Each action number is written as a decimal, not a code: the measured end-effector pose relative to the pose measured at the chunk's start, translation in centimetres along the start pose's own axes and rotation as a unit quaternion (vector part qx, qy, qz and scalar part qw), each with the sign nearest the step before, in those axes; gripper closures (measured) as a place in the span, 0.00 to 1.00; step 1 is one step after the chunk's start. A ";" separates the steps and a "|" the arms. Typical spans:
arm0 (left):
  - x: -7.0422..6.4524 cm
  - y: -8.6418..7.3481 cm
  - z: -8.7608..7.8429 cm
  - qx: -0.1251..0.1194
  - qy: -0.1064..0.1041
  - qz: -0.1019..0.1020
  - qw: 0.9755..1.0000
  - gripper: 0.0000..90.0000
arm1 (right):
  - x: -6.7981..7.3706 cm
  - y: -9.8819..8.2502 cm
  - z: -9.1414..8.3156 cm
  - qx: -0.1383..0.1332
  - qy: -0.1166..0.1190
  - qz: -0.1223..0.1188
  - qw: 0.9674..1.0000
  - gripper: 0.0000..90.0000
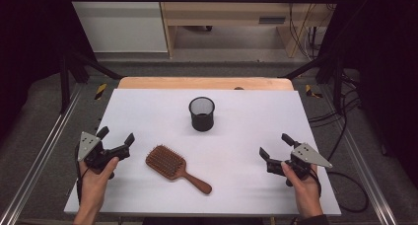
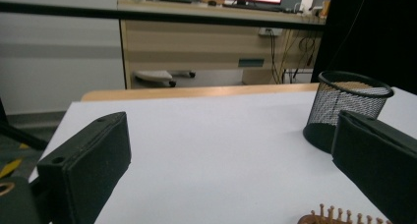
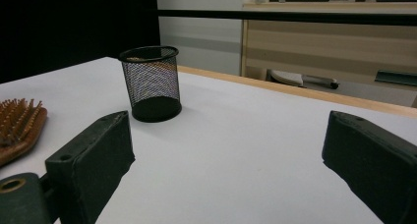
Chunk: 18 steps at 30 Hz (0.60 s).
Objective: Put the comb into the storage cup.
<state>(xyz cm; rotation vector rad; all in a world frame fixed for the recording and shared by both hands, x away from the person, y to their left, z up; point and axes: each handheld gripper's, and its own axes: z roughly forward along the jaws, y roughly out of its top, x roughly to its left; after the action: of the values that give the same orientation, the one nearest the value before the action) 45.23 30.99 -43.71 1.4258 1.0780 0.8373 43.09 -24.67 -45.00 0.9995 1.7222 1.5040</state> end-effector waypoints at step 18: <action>-1.4 -1.6 -0.5 0.136 -0.017 0.045 0.990 0.66 | -0.1 0.0 0.0 0.004 -0.002 0.002 1.000 0.07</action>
<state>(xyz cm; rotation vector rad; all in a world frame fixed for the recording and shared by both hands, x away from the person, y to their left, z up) 44.04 29.78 -45.11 1.7212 1.1416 0.7476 43.15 -24.74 -45.04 1.0100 1.7258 1.4984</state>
